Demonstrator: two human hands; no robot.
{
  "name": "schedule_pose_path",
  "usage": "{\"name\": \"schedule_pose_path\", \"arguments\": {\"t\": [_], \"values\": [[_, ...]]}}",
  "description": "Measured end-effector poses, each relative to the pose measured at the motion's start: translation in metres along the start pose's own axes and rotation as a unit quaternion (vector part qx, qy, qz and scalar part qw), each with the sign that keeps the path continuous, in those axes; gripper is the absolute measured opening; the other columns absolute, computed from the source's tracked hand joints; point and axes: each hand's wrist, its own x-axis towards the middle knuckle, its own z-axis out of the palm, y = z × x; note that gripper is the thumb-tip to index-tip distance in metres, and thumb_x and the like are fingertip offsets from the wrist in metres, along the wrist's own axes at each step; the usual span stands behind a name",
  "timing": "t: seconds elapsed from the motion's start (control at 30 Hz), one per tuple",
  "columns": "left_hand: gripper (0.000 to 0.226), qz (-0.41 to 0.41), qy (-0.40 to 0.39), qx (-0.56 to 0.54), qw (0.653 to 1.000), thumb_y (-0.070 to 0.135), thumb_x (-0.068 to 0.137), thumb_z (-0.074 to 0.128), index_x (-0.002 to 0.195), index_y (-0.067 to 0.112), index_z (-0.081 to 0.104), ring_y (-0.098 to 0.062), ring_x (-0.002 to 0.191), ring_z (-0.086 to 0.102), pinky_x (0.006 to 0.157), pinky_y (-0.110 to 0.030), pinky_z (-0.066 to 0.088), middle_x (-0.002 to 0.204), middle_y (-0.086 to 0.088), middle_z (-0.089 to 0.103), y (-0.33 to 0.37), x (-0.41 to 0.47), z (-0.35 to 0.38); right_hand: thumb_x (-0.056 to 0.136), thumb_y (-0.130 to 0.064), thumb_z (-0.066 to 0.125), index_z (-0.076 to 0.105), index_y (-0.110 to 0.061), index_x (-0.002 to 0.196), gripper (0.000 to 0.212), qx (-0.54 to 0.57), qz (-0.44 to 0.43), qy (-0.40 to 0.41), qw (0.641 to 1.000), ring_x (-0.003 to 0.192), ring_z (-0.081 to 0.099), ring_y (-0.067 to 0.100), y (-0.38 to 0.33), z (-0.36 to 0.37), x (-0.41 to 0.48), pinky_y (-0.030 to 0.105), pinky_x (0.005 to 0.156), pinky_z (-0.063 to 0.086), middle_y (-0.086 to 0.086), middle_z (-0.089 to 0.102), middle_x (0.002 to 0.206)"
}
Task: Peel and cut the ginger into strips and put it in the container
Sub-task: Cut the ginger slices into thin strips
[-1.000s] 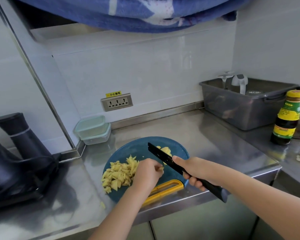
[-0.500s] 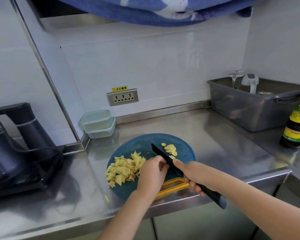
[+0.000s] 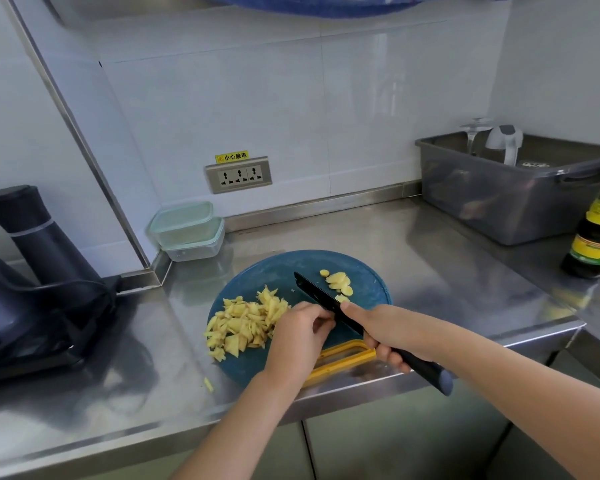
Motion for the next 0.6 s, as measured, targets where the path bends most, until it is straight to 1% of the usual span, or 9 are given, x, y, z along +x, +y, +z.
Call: {"name": "schedule_pose_path", "arguments": {"t": [0.1,0.2,0.27,0.37,0.43,0.5,0.6], "values": [[0.009,0.011,0.006,0.016,1.000,0.013,0.083,0.071,0.091,0.015,0.075,-0.005,0.076,0.059,0.069,-0.006,0.042,0.089,0.003,0.066,-0.002,0.000,0.000,0.086,-0.076,0.033,0.042,-0.017,0.066,0.062,0.019,0.005,-0.006,1.000,0.037,0.031,0.010,-0.001,-0.002,-0.001,0.020,0.041,0.032,-0.004,0.038,0.047],[0.008,0.007,0.010,0.026,1.000,0.017,0.084,0.070,0.090,0.014,0.075,-0.005,0.074,0.059,0.067,-0.003,0.040,0.087,0.002,0.067,-0.003,0.001,0.001,0.086,-0.076,0.030,0.042,-0.018,0.063,0.064,0.024,0.002,0.006,1.000,0.036,0.032,0.010,-0.002,-0.005,-0.002,0.020,0.041,0.032,-0.004,0.038,0.046],[0.010,0.004,0.013,0.037,0.999,0.019,0.084,0.070,0.091,0.014,0.075,-0.005,0.072,0.059,0.064,-0.002,0.038,0.086,0.002,0.068,-0.003,0.001,0.002,0.088,-0.075,0.028,0.043,-0.017,0.064,0.064,0.012,-0.008,0.017,1.000,0.037,0.032,0.011,-0.002,-0.008,-0.003,0.021,0.041,0.032,-0.003,0.038,0.047],[0.010,0.008,0.015,0.055,0.998,0.020,0.084,0.070,0.091,0.014,0.075,-0.005,0.071,0.057,0.062,-0.002,0.034,0.084,0.002,0.068,-0.001,0.000,0.002,0.088,-0.073,0.031,0.045,-0.015,0.066,0.064,0.013,-0.014,0.009,1.000,0.037,0.033,0.011,-0.002,-0.011,-0.005,0.021,0.042,0.033,-0.003,0.040,0.048],[0.009,0.010,0.018,0.067,0.998,0.021,0.084,0.070,0.089,0.015,0.075,-0.007,0.072,0.058,0.063,-0.004,0.033,0.084,0.002,0.068,-0.001,0.000,0.002,0.088,-0.073,0.033,0.045,-0.016,0.066,0.062,0.023,-0.016,0.004,1.000,0.037,0.034,0.011,-0.001,-0.011,-0.007,0.021,0.041,0.033,-0.003,0.041,0.047],[0.009,0.008,0.018,0.076,0.997,0.022,0.084,0.070,0.089,0.015,0.075,-0.008,0.073,0.059,0.064,-0.009,0.035,0.083,0.002,0.068,0.000,-0.001,0.001,0.088,-0.073,0.033,0.045,-0.016,0.065,0.062,0.026,-0.014,0.001,1.000,0.037,0.034,0.010,-0.001,-0.010,-0.008,0.020,0.040,0.033,-0.004,0.040,0.047],[0.008,0.011,0.019,0.081,0.996,0.020,0.083,0.071,0.087,0.014,0.075,-0.009,0.072,0.059,0.064,-0.010,0.033,0.083,0.001,0.069,0.002,-0.001,0.001,0.087,-0.074,0.034,0.044,-0.017,0.064,0.063,0.024,-0.011,-0.002,1.000,0.036,0.034,0.010,-0.002,-0.007,-0.008,0.019,0.039,0.032,-0.005,0.041,0.045]]}}
